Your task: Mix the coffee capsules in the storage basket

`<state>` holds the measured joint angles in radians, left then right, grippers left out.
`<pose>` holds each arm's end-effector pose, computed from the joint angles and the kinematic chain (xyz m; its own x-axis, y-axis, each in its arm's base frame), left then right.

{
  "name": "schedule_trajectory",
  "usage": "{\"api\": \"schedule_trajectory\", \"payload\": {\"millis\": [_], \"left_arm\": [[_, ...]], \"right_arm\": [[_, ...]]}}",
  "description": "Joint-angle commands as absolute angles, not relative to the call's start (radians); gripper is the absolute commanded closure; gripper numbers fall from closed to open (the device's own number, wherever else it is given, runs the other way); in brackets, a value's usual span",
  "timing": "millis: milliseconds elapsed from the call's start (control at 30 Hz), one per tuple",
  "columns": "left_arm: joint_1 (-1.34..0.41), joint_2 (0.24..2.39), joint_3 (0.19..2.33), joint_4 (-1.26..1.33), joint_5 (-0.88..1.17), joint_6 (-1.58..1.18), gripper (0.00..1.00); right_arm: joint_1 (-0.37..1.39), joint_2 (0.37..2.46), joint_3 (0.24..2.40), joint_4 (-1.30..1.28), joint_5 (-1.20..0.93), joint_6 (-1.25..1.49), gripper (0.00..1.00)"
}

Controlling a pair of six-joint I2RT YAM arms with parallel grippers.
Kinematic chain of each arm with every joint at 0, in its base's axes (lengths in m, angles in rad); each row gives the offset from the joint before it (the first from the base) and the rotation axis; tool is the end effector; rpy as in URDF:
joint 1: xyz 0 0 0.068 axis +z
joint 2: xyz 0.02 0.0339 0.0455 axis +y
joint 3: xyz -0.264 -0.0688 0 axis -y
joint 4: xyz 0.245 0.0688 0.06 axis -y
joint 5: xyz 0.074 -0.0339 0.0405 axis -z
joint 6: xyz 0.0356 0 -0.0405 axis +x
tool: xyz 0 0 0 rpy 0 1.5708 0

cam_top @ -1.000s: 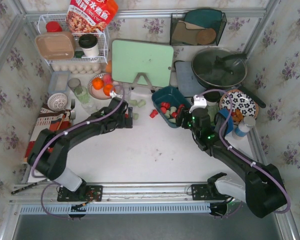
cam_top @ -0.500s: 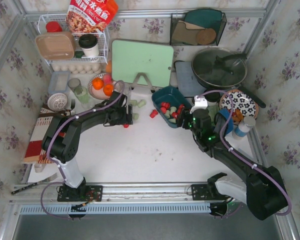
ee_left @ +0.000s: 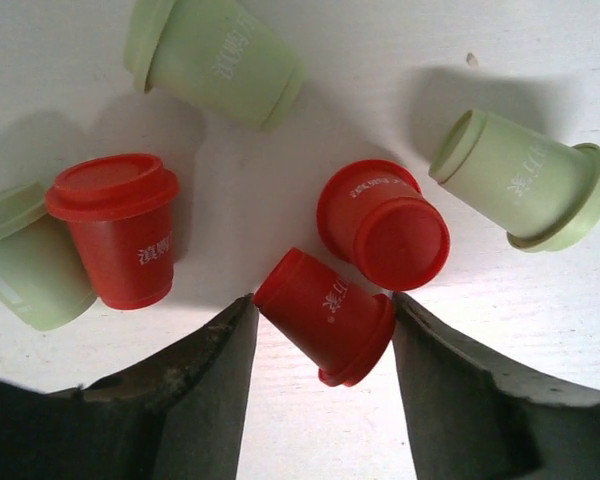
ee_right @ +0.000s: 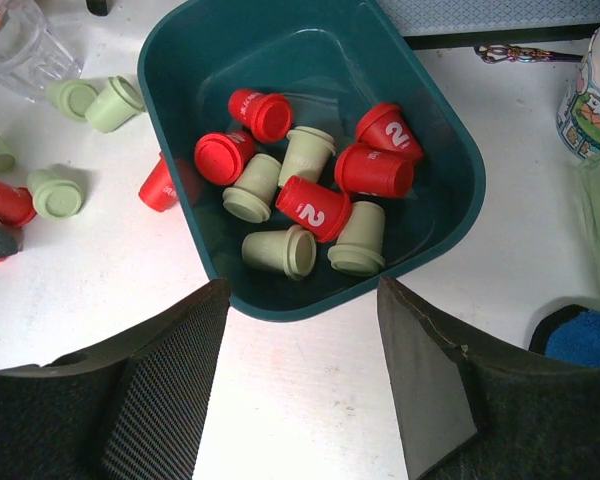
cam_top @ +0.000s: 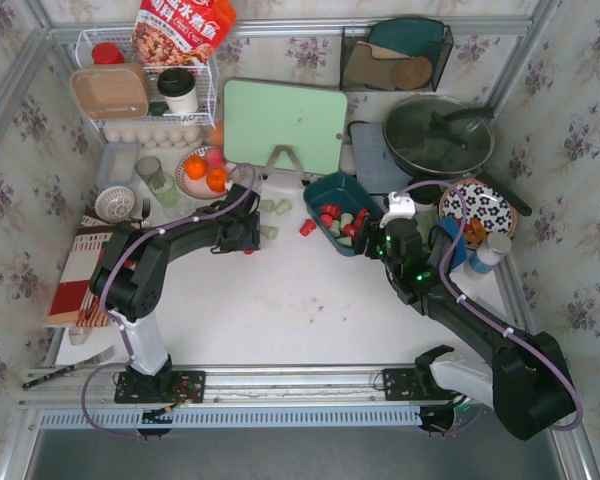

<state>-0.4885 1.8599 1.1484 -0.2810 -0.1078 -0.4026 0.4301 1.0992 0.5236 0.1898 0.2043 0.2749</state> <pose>0.3372 -0.1749 0.1604 -0.8428 0.0068 -0.5382 0.0918 0.9871 -0.1313 0.2203 0.0931 0.2247 -0.3936 0.1119 -0.9124 -0.1357 0.9746 0.1780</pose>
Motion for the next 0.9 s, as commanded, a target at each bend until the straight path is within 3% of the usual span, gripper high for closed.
{"api": "schedule_trajectory", "payload": {"millis": [0,67,167,600,867], "left_arm": [[-0.498,1.87,1.138,-0.296,-0.135,-0.402,0.46],[-0.504,1.868,1.138,-0.289,-0.134,-0.401,0.54],[-0.514,1.856,1.136,-0.288,-0.158,-0.402,0.59],[-0.704,1.658,1.201,-0.351,-0.347,-0.329,0.59],[-0.798,1.723,1.375,-0.238,-0.181,-0.208,0.58]], "right_arm": [[0.43,1.104,0.525,0.218,0.213,0.267,0.32],[0.43,1.106,0.525,0.218,0.215,0.267,0.32],[0.43,1.108,0.525,0.218,0.216,0.266,0.32],[0.431,1.092,0.522,0.215,0.227,0.269,0.32],[0.43,1.008,0.466,0.248,0.342,0.282,0.31]]}}
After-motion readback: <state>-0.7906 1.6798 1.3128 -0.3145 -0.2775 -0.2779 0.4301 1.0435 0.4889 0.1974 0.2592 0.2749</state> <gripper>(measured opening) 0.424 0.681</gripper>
